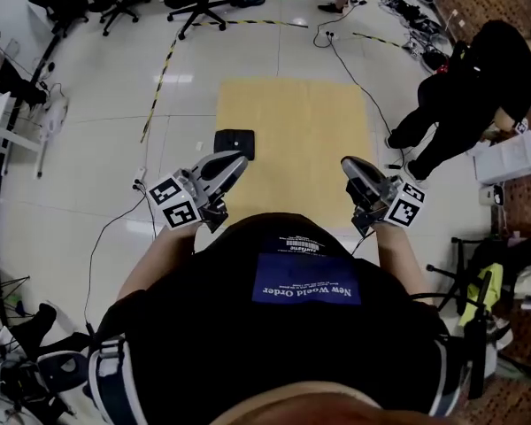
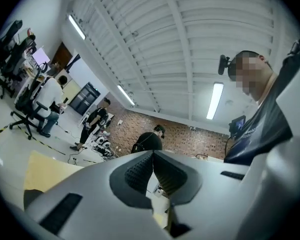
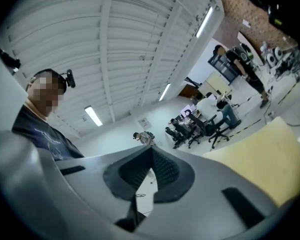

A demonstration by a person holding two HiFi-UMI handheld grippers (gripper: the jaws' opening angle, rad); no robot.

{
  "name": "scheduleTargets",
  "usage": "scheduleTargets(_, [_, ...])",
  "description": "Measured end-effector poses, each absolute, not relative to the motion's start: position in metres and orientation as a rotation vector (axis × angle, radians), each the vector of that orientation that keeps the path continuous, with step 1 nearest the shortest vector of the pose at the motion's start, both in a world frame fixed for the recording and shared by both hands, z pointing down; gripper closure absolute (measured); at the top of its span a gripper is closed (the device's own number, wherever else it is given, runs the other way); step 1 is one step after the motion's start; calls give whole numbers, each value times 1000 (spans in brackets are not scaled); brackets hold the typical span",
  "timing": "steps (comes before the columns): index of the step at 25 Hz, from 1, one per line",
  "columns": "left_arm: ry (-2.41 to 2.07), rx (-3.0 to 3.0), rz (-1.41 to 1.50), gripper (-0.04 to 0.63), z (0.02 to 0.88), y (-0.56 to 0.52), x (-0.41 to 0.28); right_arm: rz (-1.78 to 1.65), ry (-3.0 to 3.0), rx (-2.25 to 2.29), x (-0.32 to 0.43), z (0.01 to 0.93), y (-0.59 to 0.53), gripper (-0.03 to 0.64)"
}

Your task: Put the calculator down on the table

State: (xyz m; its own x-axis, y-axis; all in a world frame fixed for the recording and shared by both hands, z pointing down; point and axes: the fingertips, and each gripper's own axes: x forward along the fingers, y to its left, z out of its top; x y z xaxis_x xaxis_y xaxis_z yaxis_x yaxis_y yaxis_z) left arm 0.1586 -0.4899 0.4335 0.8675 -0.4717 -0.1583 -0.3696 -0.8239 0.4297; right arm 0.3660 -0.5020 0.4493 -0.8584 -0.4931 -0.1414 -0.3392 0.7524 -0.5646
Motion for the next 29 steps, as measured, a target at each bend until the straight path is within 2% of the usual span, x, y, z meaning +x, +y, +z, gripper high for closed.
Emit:
scheduleTargets(9, [-584,2728,-206,584,428,-487,193,-663,2763,-993,397,474,-506,630])
scheduleTargets(29, [-605,2726,-238,584,427,-486,166,-597,2832,-918,357,466,-500,630])
